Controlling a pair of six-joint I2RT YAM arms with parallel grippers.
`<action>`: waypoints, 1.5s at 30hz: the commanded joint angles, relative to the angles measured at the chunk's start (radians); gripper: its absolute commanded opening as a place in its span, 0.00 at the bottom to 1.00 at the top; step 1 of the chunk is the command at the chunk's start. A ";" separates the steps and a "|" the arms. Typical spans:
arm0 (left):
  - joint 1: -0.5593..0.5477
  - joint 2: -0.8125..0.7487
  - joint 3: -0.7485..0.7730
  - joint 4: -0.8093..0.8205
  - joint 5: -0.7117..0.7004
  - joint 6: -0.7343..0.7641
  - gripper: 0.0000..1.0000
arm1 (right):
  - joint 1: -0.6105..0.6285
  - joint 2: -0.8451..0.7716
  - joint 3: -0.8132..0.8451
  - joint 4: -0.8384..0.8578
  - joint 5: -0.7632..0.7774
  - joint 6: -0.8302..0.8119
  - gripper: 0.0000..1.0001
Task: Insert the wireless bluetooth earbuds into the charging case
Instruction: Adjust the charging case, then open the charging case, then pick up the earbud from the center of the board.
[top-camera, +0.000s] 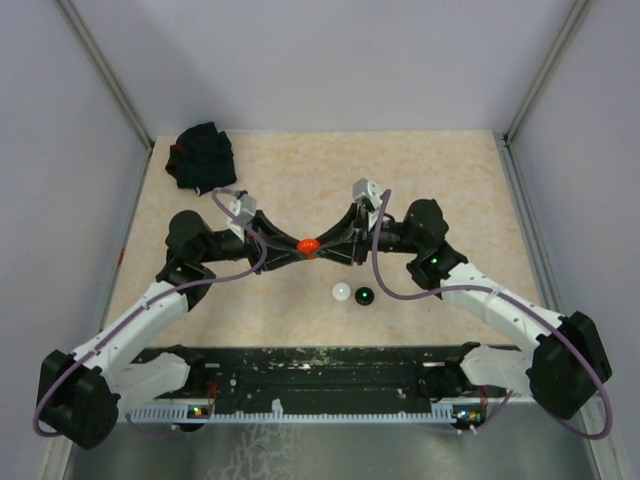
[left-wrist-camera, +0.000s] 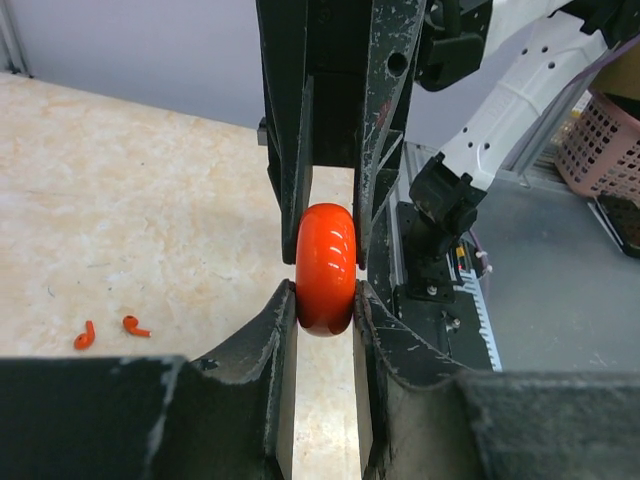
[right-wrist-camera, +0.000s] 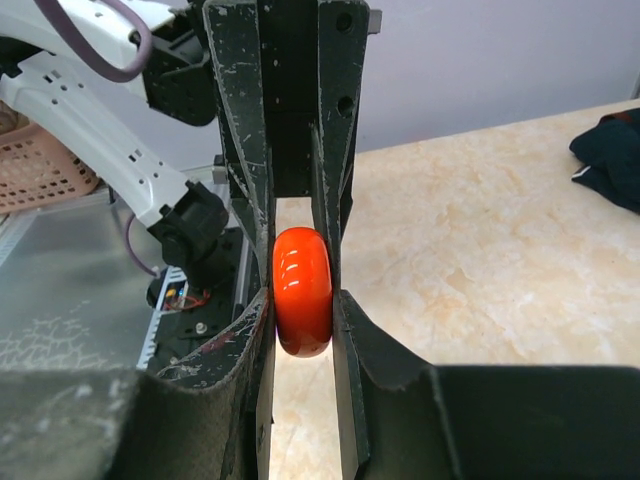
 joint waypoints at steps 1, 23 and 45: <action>0.003 -0.021 0.075 -0.202 0.027 0.180 0.00 | 0.007 -0.034 0.073 -0.037 0.008 -0.049 0.27; 0.001 -0.012 0.225 -0.625 0.113 0.593 0.00 | 0.006 -0.032 0.122 -0.141 0.109 -0.067 0.36; 0.003 -0.060 0.140 -0.620 -0.416 0.536 0.00 | -0.014 -0.004 0.211 -0.549 0.449 -0.177 0.39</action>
